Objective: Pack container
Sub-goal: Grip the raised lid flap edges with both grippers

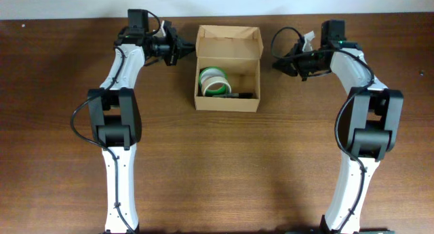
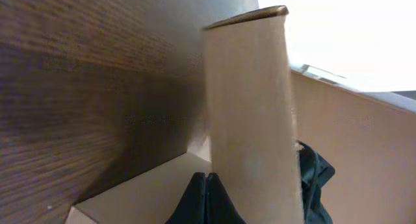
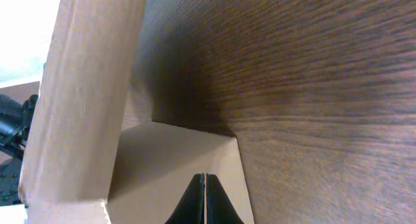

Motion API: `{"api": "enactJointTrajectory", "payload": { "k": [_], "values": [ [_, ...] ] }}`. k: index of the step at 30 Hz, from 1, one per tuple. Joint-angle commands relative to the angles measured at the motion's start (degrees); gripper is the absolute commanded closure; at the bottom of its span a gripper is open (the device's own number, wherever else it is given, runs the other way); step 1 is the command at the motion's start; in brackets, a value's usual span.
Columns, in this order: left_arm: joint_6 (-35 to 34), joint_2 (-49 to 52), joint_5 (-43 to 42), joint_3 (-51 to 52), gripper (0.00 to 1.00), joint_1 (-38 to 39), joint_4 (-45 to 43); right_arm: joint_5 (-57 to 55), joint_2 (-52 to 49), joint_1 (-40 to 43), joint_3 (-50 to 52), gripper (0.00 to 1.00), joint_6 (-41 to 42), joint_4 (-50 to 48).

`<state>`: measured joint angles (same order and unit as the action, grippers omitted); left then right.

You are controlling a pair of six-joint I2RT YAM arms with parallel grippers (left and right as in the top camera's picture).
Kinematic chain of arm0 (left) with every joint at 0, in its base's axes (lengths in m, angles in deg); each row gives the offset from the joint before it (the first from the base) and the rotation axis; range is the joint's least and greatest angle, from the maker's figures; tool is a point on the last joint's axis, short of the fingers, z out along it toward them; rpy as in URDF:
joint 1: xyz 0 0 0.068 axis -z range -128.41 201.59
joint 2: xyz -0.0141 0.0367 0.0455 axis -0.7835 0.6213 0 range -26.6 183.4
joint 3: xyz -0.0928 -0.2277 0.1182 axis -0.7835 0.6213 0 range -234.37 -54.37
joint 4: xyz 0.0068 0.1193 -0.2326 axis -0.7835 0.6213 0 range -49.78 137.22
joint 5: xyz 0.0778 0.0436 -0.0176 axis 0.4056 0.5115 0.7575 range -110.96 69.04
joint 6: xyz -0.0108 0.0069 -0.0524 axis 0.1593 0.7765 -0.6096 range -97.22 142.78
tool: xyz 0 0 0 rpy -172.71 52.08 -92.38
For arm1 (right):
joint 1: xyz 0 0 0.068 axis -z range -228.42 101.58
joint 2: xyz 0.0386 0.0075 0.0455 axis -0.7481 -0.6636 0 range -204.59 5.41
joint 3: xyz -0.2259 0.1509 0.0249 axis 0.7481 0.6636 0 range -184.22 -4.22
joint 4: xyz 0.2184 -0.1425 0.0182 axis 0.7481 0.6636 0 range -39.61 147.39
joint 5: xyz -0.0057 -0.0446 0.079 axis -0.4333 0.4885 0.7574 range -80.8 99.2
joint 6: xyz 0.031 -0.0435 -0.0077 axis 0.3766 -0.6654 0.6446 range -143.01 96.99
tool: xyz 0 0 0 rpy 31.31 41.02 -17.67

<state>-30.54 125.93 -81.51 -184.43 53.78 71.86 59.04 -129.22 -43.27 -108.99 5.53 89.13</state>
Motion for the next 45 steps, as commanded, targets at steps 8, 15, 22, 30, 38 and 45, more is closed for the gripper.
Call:
{"api": "enactJointTrajectory", "payload": {
  "k": [8, 15, 22, 30, 38, 45],
  "values": [
    [-2.4, 3.28, -0.07, -0.15, 0.99, 1.33, 0.92, 4.28, -0.76, -1.81, -0.9, 0.96, 0.48, -3.13],
    [-2.43, 4.13, 0.31, -0.15, 0.98, 2.03, 0.92, 3.67, -0.9, -1.81, -0.9, 0.96, 0.96, -4.33],
    [-2.4, 4.13, 0.35, -0.15, 0.99, 2.67, 0.61, 4.42, -3.52, -2.6, -0.9, 0.96, 3.5, -5.84],
    [-2.4, 4.13, -0.76, -0.15, 0.99, 2.69, -1.79, 7.21, -5.46, -4.48, -0.9, 0.96, 5.51, -13.42],
    [-2.89, 4.13, -2.38, -0.15, 0.99, 2.69, -10.16, 11.63, -5.46, -4.24, -0.9, 0.96, 9.51, -26.29],
    [-4.09, 4.13, -5.38, -0.15, 0.99, 2.34, -19.52, 15.87, -5.46, -4.24, -0.9, 0.96, 9.49, -33.7]
  ]
}}
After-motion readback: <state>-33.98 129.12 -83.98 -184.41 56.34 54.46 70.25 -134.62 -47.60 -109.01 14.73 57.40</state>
